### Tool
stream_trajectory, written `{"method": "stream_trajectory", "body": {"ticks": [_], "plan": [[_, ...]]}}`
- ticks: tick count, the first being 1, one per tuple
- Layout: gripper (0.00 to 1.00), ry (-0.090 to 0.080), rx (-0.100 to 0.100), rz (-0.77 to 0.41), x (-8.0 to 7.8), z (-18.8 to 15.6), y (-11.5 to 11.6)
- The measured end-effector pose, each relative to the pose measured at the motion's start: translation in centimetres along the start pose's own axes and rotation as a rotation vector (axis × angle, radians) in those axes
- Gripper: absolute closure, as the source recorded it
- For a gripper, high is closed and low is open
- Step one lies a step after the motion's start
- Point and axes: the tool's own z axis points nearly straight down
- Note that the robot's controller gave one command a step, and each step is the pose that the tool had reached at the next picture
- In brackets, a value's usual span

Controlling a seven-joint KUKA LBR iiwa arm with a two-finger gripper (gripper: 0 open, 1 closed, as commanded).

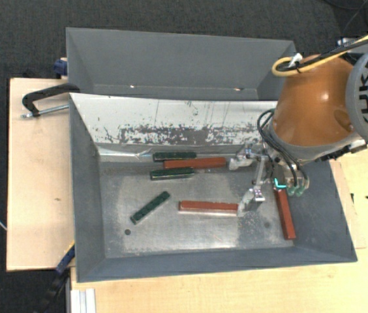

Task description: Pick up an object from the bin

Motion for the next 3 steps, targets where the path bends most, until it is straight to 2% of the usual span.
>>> {"method": "stream_trajectory", "body": {"ticks": [1, 2, 3], "plan": [[0.00, -0.008, 0.000, 0.000, -0.2, -0.4, 0.0], [0.00, -0.012, -0.001, 0.067, -1.2, 5.3, 1.5], [0.00, -0.001, 0.000, 0.087, -1.2, 9.9, 2.0]]}}
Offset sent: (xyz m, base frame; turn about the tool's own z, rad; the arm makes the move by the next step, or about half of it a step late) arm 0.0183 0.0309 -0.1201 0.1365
